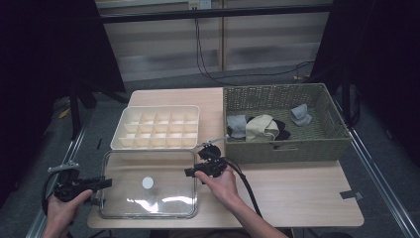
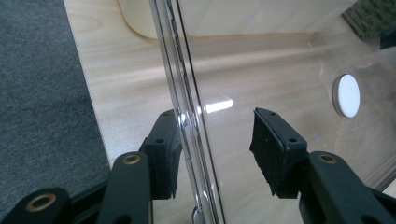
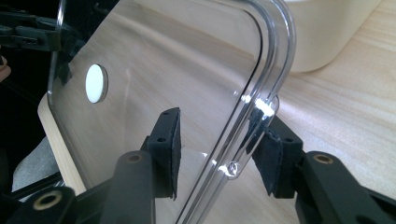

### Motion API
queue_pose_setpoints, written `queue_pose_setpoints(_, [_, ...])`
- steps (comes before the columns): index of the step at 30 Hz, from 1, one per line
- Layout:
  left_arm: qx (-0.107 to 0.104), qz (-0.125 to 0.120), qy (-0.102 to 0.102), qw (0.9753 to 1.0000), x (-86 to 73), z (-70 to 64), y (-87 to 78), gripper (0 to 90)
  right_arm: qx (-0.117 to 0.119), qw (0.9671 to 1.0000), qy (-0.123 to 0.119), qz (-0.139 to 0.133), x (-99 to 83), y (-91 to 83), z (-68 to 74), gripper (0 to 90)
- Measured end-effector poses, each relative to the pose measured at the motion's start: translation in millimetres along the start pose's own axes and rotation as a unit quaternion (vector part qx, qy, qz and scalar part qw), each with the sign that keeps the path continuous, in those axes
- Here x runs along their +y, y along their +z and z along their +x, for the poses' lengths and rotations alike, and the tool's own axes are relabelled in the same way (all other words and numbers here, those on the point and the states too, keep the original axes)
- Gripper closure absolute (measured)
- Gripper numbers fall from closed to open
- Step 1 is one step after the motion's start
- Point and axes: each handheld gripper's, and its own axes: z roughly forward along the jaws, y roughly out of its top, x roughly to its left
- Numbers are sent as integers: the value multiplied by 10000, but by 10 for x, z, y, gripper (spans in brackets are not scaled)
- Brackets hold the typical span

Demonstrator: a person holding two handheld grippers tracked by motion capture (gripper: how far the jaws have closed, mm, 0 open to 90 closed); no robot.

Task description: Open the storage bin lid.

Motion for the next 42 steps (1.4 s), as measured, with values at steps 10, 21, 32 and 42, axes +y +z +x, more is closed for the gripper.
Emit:
queue_pose_setpoints(10, [50,130,-51,9999,-34,20,67,497,-97,9998,70,152,-43,90,-35,514])
queue_pose_setpoints(21, [67,209,-114,9997,-42,63,153,484,-197,9994,79,273,-88,171,-70,472])
queue_pose_setpoints(32, [169,309,-176,9992,-62,87,232,464,-237,9988,30,423,-112,241,-119,435])
queue_pose_setpoints(42, [198,244,-207,9993,-77,96,223,471,-431,9981,-154,414,-114,247,-115,442])
